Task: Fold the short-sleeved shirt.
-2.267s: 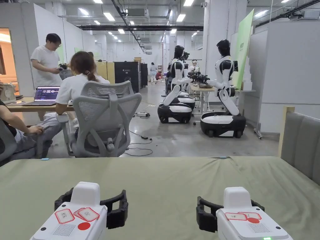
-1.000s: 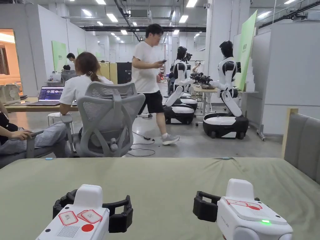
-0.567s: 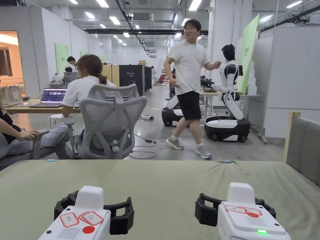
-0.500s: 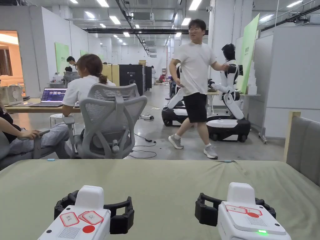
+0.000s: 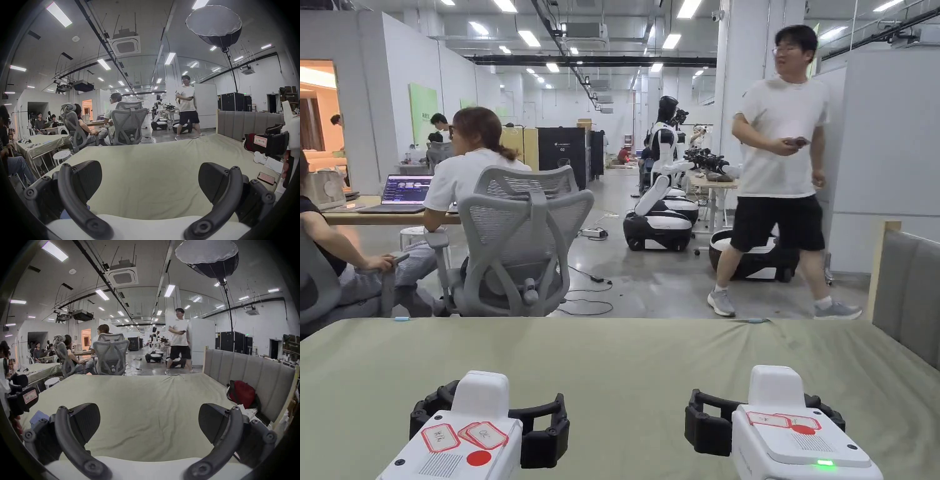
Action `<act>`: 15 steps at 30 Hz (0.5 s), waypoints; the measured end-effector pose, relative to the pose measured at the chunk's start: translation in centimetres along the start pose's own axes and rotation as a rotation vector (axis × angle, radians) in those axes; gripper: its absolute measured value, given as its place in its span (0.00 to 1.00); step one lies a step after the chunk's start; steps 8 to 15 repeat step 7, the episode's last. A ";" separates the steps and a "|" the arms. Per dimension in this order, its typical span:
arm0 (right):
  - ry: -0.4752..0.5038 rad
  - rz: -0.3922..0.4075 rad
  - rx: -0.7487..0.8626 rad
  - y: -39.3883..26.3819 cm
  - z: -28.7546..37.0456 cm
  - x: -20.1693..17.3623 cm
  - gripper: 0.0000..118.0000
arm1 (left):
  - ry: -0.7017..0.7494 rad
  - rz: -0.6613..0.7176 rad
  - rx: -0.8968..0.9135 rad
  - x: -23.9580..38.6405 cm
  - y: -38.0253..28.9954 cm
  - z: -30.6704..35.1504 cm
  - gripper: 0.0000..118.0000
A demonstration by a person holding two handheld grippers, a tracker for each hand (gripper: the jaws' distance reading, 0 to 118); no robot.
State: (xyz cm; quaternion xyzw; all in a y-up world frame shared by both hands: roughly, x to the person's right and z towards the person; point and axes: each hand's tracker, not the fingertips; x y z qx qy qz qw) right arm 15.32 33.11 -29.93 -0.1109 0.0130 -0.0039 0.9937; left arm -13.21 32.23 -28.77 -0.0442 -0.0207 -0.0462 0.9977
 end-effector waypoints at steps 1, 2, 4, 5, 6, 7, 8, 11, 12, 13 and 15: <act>0.007 0.000 -0.007 0.0 0.0 0.0 1.00 | 0.001 0.001 0.000 0.0 0.0 0.0 1.00; 0.023 -0.013 -0.025 0.1 -0.1 0.1 1.00 | 0.002 0.001 0.001 0.0 0.0 0.0 1.00; 0.008 -0.056 -0.041 0.2 0.0 0.1 1.00 | 0.002 0.002 0.000 0.0 0.0 0.0 1.00; -0.001 -0.040 -0.016 0.1 0.1 0.0 1.00 | 0.002 0.002 0.000 0.0 -0.1 0.0 1.00; -0.037 -0.009 0.003 -0.1 0.3 -0.2 1.00 | 0.002 0.001 0.000 0.1 -0.1 0.0 1.00; -0.043 -0.004 -0.003 -0.2 0.2 -0.4 1.00 | 0.002 0.001 -0.001 0.1 -0.1 0.1 1.00; -0.043 -0.004 -0.003 -0.2 0.2 -0.4 1.00 | 0.002 0.001 -0.001 0.1 -0.1 0.1 1.00; -0.043 -0.004 -0.003 -0.2 0.2 -0.4 1.00 | 0.002 0.001 -0.001 0.1 -0.1 0.1 1.00; -0.043 -0.004 -0.003 -0.2 0.2 -0.4 1.00 | 0.002 0.001 -0.001 0.1 -0.1 0.1 1.00; -0.043 -0.004 -0.003 -0.2 0.2 -0.4 1.00 | 0.002 0.001 -0.001 0.1 -0.1 0.1 1.00; -0.043 -0.004 -0.003 -0.2 0.2 -0.4 1.00 | 0.002 0.001 -0.001 0.1 -0.1 0.1 1.00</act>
